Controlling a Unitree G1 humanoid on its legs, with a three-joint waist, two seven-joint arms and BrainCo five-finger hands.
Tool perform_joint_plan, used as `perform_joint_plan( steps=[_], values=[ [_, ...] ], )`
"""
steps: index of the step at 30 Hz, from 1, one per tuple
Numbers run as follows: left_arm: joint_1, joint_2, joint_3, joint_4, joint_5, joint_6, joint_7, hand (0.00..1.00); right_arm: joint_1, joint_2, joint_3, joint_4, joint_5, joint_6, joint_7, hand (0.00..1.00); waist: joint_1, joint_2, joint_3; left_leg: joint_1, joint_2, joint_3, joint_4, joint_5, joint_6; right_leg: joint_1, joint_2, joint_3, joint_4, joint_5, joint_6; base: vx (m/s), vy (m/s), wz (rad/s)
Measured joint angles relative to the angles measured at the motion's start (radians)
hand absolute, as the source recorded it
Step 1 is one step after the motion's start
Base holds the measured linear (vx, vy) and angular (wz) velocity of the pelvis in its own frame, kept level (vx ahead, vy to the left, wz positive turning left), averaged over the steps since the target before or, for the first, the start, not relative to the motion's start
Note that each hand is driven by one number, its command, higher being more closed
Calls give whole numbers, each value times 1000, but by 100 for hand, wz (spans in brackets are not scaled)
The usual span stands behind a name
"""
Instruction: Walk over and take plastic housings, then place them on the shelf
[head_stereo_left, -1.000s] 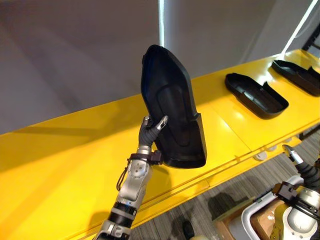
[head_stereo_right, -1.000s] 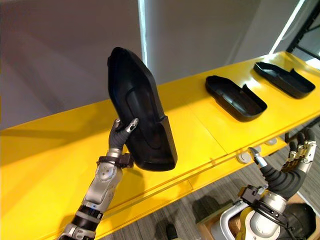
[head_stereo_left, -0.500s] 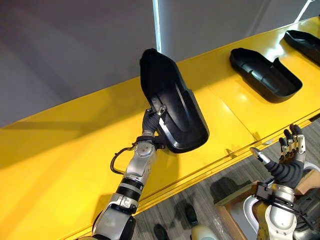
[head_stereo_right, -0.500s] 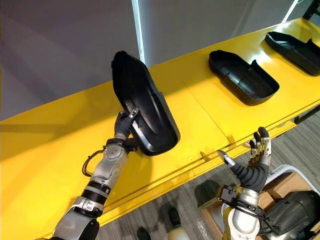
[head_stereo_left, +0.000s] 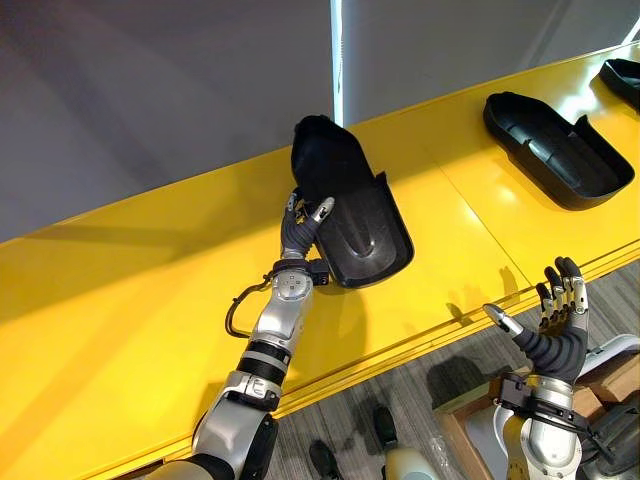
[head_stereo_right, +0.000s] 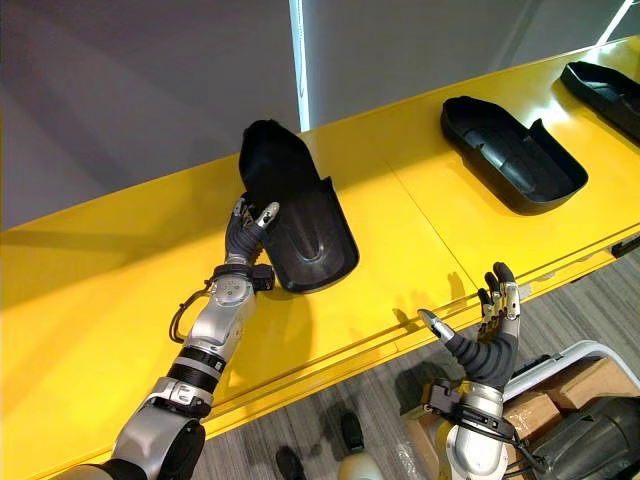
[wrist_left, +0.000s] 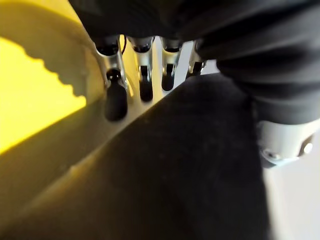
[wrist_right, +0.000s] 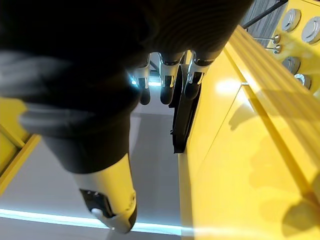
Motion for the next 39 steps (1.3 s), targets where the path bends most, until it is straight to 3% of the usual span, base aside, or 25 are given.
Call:
perform_joint_plan(
  steps=[4, 13, 18, 24, 25, 32, 35, 39],
  values=[
    [5, -11, -38, -59, 28, 33, -38, 0, 0, 24, 0, -19, 11, 0, 16, 0, 4, 0, 0, 1, -1, -3, -2, 2, 2, 2, -1, -5, 0, 0, 0, -13, 1, 3],
    [7, -34, -69, -135, 2, 46, -113, 0, 10, 41, -3, -18, 37, 14, 32, 0, 12, 5, -1, 21, -3, -27, -2, 8, 3, 33, -5, -31, -2, -3, -4, -36, 0, 8],
    [5, -43, -79, -146, -13, 52, -110, 0, 19, 41, 1, -18, 37, 19, 39, 0, 19, 21, -11, 32, -3, -37, -7, 13, 2, 44, -6, -38, -1, -3, -4, -36, -2, 6],
    [-9, -64, -65, -209, -18, 50, -57, 0, 15, 36, 19, -17, 39, 20, 57, 0, 27, 28, -22, 42, -3, -59, -18, 26, -3, 60, -7, -65, -1, -5, -6, -61, -11, 12],
    [-10, -61, -65, -231, -18, 47, -48, 0, 12, 32, 19, -17, 38, 20, 61, 100, 29, 28, -28, 42, -3, -62, -18, 27, -3, 62, -7, -67, -1, -5, -6, -40, -10, 6],
    [-5, -27, 25, -411, 83, 26, 16, 0, -9, 7, 40, -21, 36, 9, 109, 100, 36, 26, -67, 48, -2, -76, -18, 31, 0, 75, -8, -84, -1, -5, -6, -43, -9, 6],
    [75, 17, 56, -579, 131, -25, 26, 0, 21, -6, 113, -22, 37, -7, 164, 100, 47, 25, -73, 59, -1, -77, -18, 30, -1, 87, -7, -84, -4, -5, -6, -44, -7, 1],
    [357, 41, 51, -772, 136, -126, 30, 0, 78, -8, 197, -20, 40, -15, 226, 100, 63, 13, -100, 58, -1, -77, -19, 27, -5, 93, -7, -86, -16, -5, -6, -17, -2, 0]
  ],
)
